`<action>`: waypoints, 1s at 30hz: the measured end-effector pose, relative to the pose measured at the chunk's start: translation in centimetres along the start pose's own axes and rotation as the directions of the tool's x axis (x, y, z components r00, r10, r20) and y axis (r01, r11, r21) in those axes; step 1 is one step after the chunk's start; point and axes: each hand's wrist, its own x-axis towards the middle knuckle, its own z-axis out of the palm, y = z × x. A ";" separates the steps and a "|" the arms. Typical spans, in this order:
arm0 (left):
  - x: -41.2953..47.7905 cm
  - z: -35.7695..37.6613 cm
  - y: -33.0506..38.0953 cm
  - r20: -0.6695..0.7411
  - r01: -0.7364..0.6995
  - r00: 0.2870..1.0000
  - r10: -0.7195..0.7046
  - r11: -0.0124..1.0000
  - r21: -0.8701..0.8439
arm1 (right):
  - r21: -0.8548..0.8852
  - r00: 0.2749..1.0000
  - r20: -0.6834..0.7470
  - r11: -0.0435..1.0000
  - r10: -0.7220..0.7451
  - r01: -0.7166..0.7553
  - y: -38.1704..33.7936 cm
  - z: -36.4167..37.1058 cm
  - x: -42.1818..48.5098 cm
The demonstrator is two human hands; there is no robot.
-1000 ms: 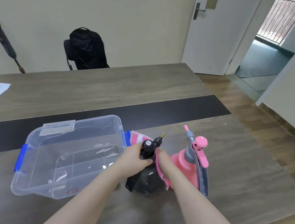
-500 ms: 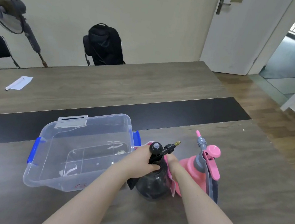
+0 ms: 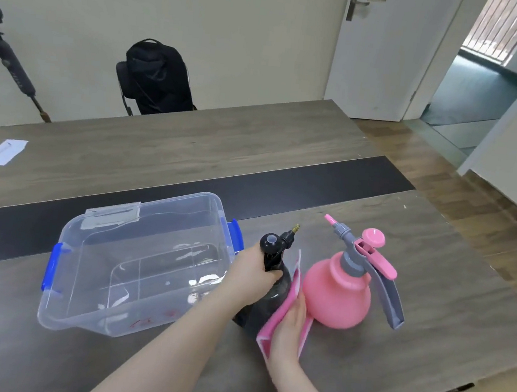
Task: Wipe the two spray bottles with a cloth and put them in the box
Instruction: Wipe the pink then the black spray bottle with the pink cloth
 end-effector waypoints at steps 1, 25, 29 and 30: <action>-0.2 0.4 0.2 -0.044 0.029 0.999 -0.031 0.999 -0.039 | -0.044 0.999 -0.019 0.998 -0.036 0.035 0.5 0.5 -1.0; -1.4 1.1 0.9 -0.142 0.106 0.978 -0.154 0.947 -0.302 | -0.957 0.970 0.245 0.161 0.009 0.240 2.5 -6.5 -0.3; -2.7 1.2 0.0 -0.110 0.026 0.990 -0.086 0.886 -0.463 | -0.960 0.962 0.175 0.254 0.207 0.120 2.3 -6.1 0.1; -3.0 1.4 -0.4 -0.117 0.009 0.991 -0.072 0.885 -0.466 | -0.927 0.943 0.176 0.369 0.284 0.063 2.0 -6.1 0.1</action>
